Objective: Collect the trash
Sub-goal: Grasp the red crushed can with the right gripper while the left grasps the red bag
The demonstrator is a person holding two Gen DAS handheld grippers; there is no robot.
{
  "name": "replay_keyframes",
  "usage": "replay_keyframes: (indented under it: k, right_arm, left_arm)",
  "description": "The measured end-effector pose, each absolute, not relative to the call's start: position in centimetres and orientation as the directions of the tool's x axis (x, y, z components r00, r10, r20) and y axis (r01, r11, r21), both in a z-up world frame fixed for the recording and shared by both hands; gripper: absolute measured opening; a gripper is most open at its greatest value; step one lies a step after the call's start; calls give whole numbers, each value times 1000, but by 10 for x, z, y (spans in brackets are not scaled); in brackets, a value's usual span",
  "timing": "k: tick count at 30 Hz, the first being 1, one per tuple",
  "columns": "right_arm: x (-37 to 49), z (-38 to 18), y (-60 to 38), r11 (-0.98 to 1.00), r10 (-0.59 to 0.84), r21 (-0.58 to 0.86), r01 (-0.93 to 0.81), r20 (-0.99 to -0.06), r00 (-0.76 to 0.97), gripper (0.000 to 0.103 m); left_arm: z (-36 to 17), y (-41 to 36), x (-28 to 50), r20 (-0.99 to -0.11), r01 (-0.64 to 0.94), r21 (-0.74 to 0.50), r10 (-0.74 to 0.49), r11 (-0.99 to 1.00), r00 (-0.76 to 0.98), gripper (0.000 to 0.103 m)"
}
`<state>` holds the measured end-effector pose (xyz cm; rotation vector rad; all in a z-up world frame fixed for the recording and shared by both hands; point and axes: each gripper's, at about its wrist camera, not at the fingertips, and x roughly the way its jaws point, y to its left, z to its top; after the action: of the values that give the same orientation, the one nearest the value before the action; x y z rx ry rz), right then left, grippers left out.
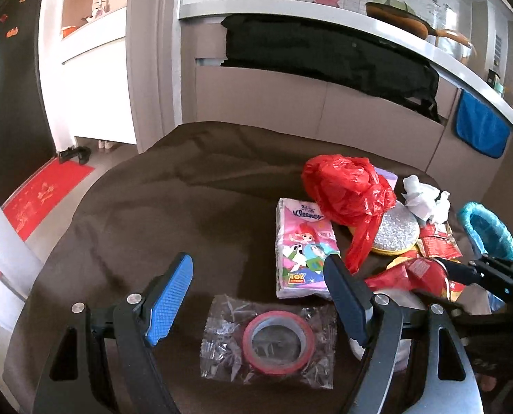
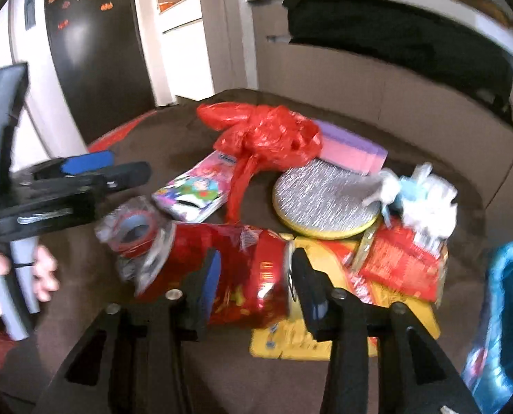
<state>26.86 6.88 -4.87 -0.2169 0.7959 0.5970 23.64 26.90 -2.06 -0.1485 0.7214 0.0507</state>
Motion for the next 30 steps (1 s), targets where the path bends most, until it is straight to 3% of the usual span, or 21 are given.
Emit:
replay_keyframes:
  k: [2,4,7,11,15,25,30]
  right_arm:
    - [270,-55,75,813,399,9,-583,-737,546,53]
    - [271,-64,79,804,382,7,-595,-773,507,51]
    - [268,-65,71,805,407,39,-593,-763,502,52]
    - [264,-63,59,792,443,86,-604,-761,474,46]
    - [254,-54,45,797,413,16,-603,-743,527,45]
    - [257,-44,-12,862,361,12,-507,-717,596,44]
    - [261,-40,-33,886,357,41,-462,-694,625,44]
  left_arm:
    - [-22,271,236,-656,-89,-141,-26,986,754,78]
    - [-24,271,237,-653,-78,-155,-43,985,756,78]
    - [-27,267,240,-656,-67,-149,-48,987,753,78]
    - [-25,258,244,-647,-31,-168,-87,985,758,78]
    - [-23,247,252,-659,-3,-201,-133,980,740,78]
    - [3,211,269,-608,7,-108,-72,994,791,78]
    - [4,195,292,-633,30,-98,-86,995,770,78]
